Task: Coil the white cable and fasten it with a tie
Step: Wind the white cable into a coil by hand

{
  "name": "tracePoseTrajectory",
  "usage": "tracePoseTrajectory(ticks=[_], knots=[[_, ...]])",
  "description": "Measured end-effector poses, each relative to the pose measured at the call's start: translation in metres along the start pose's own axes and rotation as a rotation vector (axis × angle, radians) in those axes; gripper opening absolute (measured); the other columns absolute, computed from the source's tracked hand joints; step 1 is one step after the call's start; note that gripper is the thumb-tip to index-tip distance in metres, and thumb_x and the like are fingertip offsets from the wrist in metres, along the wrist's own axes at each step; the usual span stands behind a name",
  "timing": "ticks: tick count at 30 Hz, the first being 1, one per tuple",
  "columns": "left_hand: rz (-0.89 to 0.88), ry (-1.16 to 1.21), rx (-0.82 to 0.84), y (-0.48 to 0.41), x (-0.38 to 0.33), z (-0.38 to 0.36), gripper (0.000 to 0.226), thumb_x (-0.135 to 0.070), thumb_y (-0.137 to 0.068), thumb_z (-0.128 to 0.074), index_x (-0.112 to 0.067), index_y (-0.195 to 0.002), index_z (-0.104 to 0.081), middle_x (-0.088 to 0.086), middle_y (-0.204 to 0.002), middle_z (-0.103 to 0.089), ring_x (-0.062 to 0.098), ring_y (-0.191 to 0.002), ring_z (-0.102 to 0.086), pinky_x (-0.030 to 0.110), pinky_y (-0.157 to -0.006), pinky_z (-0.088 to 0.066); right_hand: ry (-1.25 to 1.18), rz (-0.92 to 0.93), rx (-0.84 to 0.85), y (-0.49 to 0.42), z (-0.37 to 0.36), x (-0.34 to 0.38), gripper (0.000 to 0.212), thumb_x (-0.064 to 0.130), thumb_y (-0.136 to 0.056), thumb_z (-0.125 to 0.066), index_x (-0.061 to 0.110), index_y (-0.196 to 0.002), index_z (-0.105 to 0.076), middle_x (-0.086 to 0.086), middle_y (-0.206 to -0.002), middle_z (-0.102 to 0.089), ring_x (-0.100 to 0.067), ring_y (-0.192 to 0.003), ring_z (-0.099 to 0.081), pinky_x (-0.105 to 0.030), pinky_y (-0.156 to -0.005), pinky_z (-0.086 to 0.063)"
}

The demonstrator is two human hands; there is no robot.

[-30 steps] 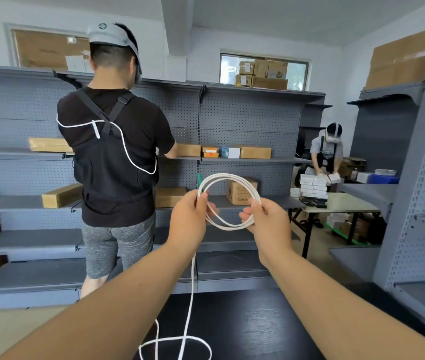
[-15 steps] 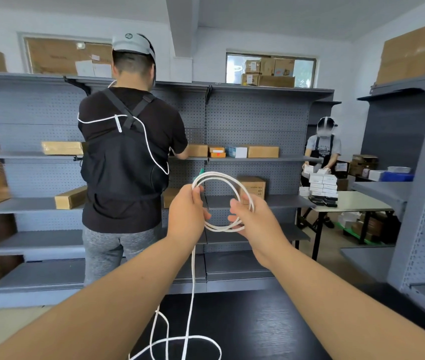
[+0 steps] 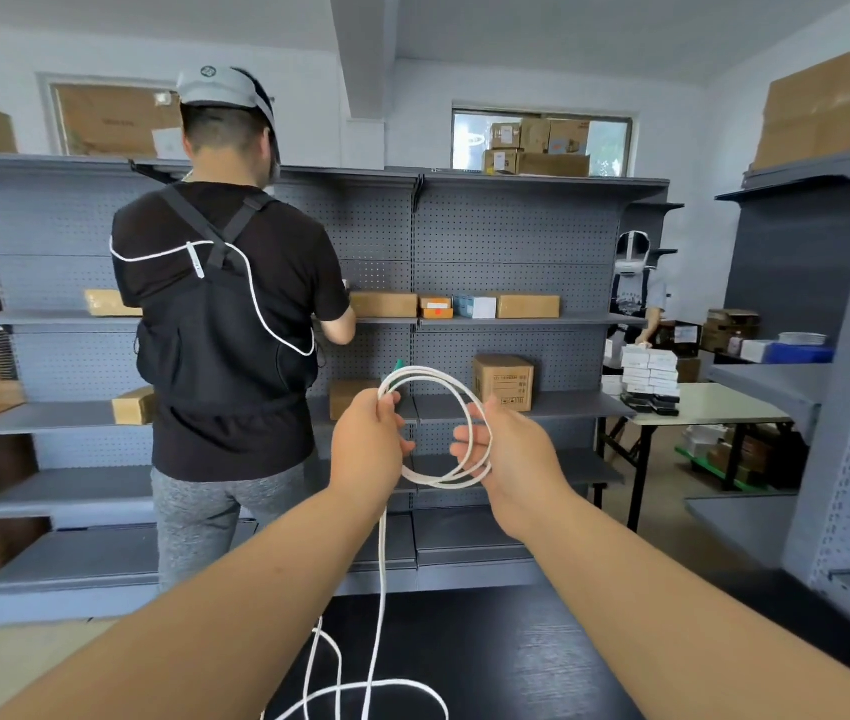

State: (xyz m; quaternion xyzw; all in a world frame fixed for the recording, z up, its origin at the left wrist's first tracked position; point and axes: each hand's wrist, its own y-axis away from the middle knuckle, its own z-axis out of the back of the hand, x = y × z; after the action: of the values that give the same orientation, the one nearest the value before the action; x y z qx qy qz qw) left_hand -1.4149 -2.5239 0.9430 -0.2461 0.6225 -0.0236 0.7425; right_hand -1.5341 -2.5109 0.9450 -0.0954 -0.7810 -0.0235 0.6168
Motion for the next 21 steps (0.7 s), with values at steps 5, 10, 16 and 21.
tracePoseTrajectory(ticks=[5,10,16,21], knots=[[0.005,-0.030,0.031,0.001,0.000,-0.002,0.029,-0.020,-0.100,-0.030,-0.006,-0.105,-0.056,-0.001,-0.074,-0.047,0.014,-0.058,-0.052,0.043,-0.085,-0.054,0.134,0.033,0.040,-0.003,0.002,-0.008,0.024,0.031,-0.095,-0.048,0.013,-0.107,-0.060,0.000,-0.076,-0.056,-0.015,-0.067,-0.056,-0.032,-0.077,-0.047],[0.054,0.067,0.100,0.002,0.006,0.001,0.024,-0.018,-0.100,-0.033,-0.010,-0.097,-0.056,-0.002,-0.071,-0.048,0.013,-0.055,-0.050,0.028,-0.063,-0.047,0.079,-0.007,0.101,-0.006,0.014,-0.005,0.021,0.029,-0.094,-0.051,0.013,-0.087,-0.062,-0.001,-0.063,-0.037,-0.013,-0.054,-0.041,-0.039,-0.083,-0.052],[0.019,0.093,0.214,0.001,0.007,0.004,0.023,-0.017,-0.099,-0.038,-0.012,-0.091,-0.059,0.000,-0.073,-0.051,0.013,-0.058,-0.056,0.023,-0.060,-0.050,0.021,0.001,0.005,-0.008,0.020,0.000,0.032,0.033,-0.097,-0.043,0.011,-0.081,-0.060,0.000,-0.068,-0.034,-0.013,-0.052,-0.031,-0.030,-0.067,-0.047],[-0.189,-0.168,0.150,0.005,0.002,0.003,0.027,-0.017,-0.099,-0.037,0.000,-0.093,-0.057,0.003,-0.070,-0.055,-0.002,-0.046,-0.055,0.009,-0.051,-0.043,0.237,0.060,-0.086,-0.009,0.022,-0.008,0.038,0.039,-0.098,-0.035,0.016,-0.078,-0.057,-0.001,-0.066,-0.046,-0.018,-0.066,-0.051,-0.038,-0.082,-0.045]])
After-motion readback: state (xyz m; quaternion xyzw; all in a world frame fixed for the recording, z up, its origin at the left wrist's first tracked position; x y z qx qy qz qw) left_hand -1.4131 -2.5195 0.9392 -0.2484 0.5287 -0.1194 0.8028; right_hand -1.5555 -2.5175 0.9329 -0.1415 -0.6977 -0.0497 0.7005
